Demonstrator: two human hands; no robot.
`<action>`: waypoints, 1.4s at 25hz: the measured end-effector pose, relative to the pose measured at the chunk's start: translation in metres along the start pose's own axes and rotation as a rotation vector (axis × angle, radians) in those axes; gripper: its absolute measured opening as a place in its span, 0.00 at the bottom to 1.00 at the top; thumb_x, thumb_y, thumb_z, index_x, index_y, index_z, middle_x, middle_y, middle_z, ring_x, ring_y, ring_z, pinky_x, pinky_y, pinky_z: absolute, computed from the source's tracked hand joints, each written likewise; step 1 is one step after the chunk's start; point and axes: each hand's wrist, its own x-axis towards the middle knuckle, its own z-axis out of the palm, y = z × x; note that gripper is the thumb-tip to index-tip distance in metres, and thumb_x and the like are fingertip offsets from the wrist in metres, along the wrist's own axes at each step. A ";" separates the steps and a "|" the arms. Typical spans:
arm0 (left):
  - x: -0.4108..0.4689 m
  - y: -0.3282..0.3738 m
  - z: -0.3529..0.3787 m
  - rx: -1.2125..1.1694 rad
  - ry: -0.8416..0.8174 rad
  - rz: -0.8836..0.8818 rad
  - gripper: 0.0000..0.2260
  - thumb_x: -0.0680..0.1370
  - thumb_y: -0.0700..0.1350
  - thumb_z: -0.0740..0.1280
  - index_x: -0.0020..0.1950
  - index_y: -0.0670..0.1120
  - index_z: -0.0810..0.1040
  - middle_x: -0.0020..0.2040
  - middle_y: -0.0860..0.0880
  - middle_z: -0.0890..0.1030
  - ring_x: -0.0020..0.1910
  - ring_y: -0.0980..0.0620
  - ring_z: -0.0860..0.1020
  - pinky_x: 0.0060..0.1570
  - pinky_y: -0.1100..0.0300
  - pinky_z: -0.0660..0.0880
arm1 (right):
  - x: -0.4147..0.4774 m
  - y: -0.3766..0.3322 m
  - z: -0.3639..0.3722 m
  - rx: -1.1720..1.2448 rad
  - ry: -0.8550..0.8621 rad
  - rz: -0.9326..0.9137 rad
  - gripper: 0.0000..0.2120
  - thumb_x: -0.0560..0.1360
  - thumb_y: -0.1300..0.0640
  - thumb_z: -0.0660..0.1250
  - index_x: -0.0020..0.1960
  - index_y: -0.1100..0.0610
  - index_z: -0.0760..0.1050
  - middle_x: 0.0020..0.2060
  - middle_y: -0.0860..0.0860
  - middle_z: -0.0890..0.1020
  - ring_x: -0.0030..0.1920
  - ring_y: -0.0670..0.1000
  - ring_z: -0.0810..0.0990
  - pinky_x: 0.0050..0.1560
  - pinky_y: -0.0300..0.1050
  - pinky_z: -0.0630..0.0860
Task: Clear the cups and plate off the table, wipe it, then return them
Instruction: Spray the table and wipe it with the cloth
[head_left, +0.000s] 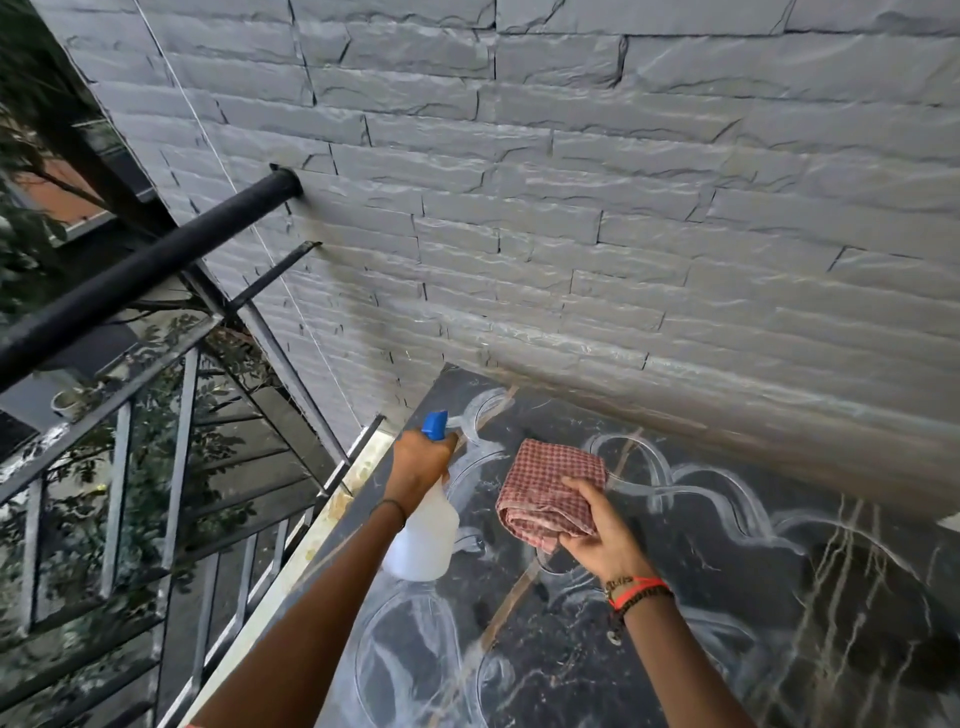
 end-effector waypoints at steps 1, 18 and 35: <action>0.006 0.001 0.000 -0.006 0.007 -0.005 0.14 0.76 0.46 0.69 0.35 0.42 0.71 0.30 0.45 0.74 0.26 0.49 0.72 0.25 0.63 0.68 | 0.003 -0.003 0.001 -0.005 0.004 -0.006 0.07 0.75 0.55 0.66 0.49 0.58 0.76 0.42 0.54 0.79 0.40 0.52 0.78 0.70 0.56 0.65; 0.006 0.008 0.053 0.053 -0.252 0.055 0.12 0.77 0.50 0.68 0.45 0.40 0.75 0.37 0.42 0.82 0.28 0.51 0.77 0.38 0.60 0.78 | 0.018 -0.035 -0.027 -0.022 0.171 -0.066 0.04 0.77 0.56 0.63 0.46 0.57 0.74 0.41 0.53 0.77 0.71 0.61 0.66 0.70 0.54 0.64; -0.031 -0.027 -0.001 -0.110 0.095 -0.014 0.16 0.75 0.54 0.70 0.39 0.41 0.78 0.29 0.50 0.80 0.20 0.60 0.75 0.22 0.73 0.69 | -0.011 0.007 -0.043 -0.016 0.097 0.035 0.19 0.72 0.59 0.70 0.62 0.55 0.74 0.58 0.55 0.79 0.62 0.56 0.75 0.63 0.54 0.71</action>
